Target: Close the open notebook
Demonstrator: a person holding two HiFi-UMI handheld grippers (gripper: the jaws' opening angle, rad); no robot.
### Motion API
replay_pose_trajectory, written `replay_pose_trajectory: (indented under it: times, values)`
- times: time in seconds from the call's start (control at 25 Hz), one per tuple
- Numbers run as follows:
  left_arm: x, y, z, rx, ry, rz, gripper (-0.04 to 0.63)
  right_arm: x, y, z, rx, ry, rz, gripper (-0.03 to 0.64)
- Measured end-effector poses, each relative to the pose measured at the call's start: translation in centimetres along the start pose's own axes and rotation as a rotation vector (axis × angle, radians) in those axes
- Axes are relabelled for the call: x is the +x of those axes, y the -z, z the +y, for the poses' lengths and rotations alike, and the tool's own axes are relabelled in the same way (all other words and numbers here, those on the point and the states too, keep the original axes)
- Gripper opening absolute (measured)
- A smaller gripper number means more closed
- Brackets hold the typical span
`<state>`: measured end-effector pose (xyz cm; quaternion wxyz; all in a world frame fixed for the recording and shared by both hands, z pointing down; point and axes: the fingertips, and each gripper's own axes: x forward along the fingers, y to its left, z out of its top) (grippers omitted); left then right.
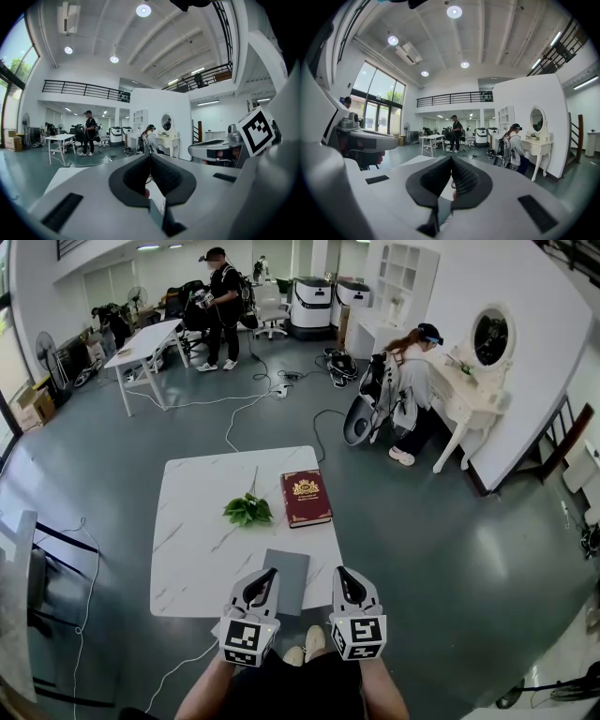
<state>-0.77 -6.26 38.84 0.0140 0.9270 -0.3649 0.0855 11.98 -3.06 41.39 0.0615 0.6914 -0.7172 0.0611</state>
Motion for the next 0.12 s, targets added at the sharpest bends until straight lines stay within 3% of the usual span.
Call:
replay_pose_trajectory:
  times: [0.12]
  values:
    - [0.29,0.2,0.13,-0.004,0.006,0.003,0.025,0.36,-0.08,-0.02,0.001,0.0,0.0,0.017]
